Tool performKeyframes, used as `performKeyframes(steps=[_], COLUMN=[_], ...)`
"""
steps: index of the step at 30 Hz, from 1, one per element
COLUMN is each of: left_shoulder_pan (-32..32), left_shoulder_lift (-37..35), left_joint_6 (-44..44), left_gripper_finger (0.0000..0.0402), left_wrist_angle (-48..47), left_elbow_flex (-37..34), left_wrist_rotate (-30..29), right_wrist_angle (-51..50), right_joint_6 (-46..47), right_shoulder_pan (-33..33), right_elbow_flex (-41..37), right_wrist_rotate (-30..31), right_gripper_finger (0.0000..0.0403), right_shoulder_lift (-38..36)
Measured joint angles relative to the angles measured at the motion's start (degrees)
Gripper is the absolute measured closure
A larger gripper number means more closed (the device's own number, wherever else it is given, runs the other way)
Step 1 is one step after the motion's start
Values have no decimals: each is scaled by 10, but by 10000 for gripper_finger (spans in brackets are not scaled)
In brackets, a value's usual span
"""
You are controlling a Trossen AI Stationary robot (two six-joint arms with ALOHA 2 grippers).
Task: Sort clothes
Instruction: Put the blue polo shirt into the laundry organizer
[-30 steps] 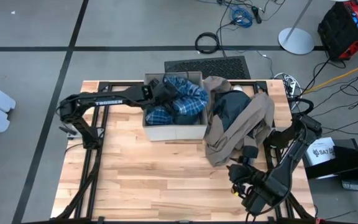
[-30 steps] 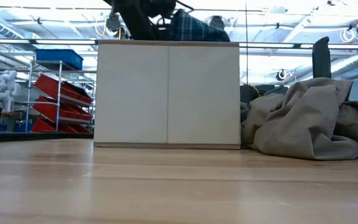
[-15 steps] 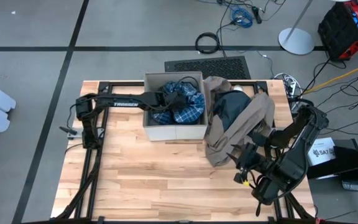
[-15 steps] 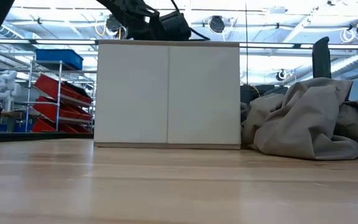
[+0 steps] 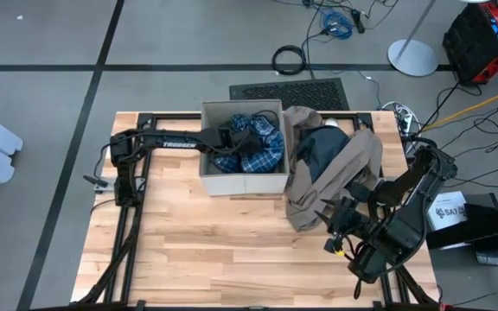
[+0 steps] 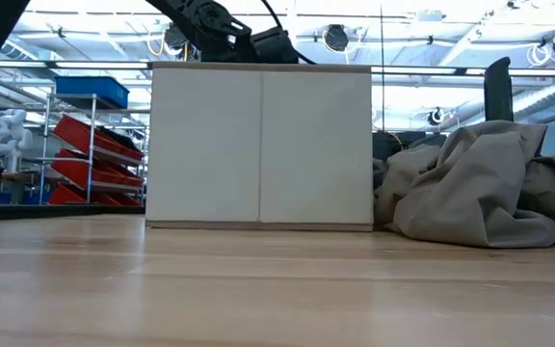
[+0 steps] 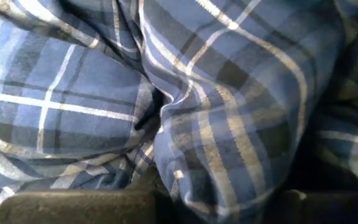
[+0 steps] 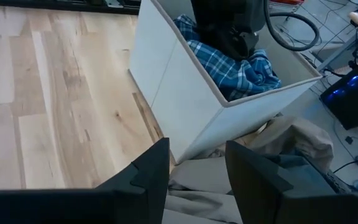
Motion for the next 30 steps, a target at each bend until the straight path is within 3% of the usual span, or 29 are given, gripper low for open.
performKeyframes(steps=[9, 13, 16, 20, 25, 30], left_shoulder_pan=[-3, -12, -23, -35, -38, -42], left_shoulder_lift=[7, -7, -58, -119, -204, -273], left_joint_6=[3, -3, -3, -6, -75, -91], left_gripper_finger=[338, 338, 319, 286, 262, 255], left_wrist_angle=[1, -11, -54, -37, -67, -82], left_elbow_flex=[0, 0, -10, -12, -11, -11], left_wrist_rotate=[3, -39, -63, -84, -67, -56], right_wrist_angle=[17, 19, 19, 20, 22, 25], right_joint_6=[2, 2, 0, -1, -10, -12], right_shoulder_pan=[0, 0, 0, 0, 0, 0], right_elbow_flex=[0, 0, 0, 0, 0, 0], right_wrist_rotate=[-3, -3, -3, -3, -2, -2], right_gripper_finger=[259, 259, 259, 259, 259, 259], right_shoulder_lift=[0, 0, 0, 0, 1, 0])
